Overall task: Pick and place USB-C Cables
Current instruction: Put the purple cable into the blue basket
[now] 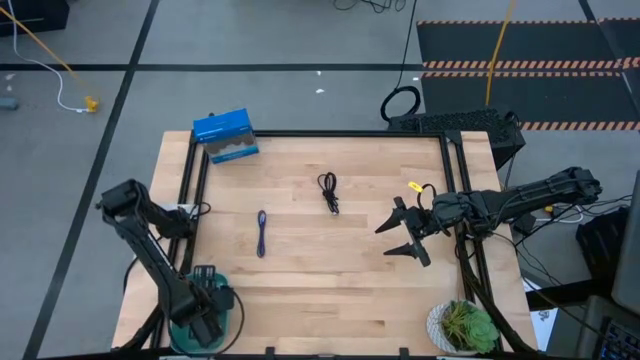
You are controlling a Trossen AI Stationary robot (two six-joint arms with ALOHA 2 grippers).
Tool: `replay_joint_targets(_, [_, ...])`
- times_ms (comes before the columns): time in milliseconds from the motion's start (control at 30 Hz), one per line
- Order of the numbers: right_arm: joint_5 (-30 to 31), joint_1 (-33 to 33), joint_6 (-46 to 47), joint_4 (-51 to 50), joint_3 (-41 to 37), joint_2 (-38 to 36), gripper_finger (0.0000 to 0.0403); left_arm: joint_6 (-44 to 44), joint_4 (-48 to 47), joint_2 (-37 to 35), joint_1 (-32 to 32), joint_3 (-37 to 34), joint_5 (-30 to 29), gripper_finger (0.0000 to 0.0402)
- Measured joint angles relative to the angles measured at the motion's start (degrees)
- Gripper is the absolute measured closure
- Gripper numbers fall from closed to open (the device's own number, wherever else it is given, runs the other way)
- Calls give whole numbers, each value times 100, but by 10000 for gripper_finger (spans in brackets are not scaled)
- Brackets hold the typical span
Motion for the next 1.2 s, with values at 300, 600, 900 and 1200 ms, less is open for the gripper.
replay_joint_targets(300, [11, 0, 0, 0, 0, 0, 117, -9, -28, -463, 301, 1, 22, 189])
replay_joint_targets(600, [297, 0, 0, 0, 0, 0, 117, -374, -477, -1427, 695, 312, 252, 249])
replay_joint_targets(900, [297, 0, 0, 0, 0, 0, 117, -543, -1204, -2291, 1288, 321, 211, 312])
replay_joint_targets(1200, [295, 2, -13, 0, 0, 0, 117, -160, -1603, -2456, 2309, 321, 187, 345])
